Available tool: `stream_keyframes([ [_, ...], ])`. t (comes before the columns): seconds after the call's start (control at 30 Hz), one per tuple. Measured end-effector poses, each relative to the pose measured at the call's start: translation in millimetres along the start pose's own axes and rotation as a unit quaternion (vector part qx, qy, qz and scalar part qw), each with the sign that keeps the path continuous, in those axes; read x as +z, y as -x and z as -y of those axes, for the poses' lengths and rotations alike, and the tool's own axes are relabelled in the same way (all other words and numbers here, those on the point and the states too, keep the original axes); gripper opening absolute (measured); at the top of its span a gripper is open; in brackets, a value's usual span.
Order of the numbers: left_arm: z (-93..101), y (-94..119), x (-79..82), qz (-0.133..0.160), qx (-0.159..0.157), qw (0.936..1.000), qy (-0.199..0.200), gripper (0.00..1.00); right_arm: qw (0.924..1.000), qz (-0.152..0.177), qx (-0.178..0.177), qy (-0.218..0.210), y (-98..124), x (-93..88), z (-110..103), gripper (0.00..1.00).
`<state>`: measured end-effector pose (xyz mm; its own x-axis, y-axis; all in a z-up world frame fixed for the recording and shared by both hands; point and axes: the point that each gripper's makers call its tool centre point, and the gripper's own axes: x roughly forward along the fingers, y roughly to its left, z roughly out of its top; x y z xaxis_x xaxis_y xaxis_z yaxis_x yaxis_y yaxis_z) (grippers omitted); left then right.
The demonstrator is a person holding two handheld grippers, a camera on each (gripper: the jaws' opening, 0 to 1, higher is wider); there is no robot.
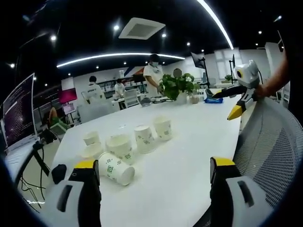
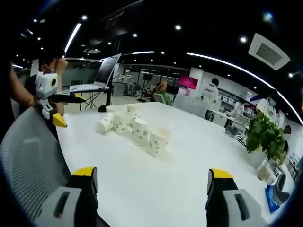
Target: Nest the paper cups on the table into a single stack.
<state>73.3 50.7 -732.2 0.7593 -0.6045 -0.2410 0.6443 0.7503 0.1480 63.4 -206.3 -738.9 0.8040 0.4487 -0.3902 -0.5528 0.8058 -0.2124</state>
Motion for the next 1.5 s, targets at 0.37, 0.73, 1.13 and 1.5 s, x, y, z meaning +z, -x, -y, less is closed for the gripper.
stream_keyframes([
  [0.37,-1.2,0.2,2.3,0.001,0.006,1.0,0.004,0.97,1.0,0.004,0.006,-0.003,0.0,0.8,-1.4,0.98],
  [0.73,-1.4,-1.3,-0.6,-0.009,0.01,0.9999,0.008,0.99,0.9999,0.004,0.012,-0.005,0.3,-0.5,-2.1,0.98],
  [1.13,-1.3,-2.8,-0.6,-0.014,0.011,0.9993,0.034,0.99,0.9999,-0.007,0.012,0.001,-0.8,-4.4,-1.7,0.97],
  [1.5,1.7,-1.4,3.1,-0.006,0.004,0.9997,0.024,0.98,0.9998,-0.013,0.004,-0.014,-0.8,-6.6,2.4,0.97],
])
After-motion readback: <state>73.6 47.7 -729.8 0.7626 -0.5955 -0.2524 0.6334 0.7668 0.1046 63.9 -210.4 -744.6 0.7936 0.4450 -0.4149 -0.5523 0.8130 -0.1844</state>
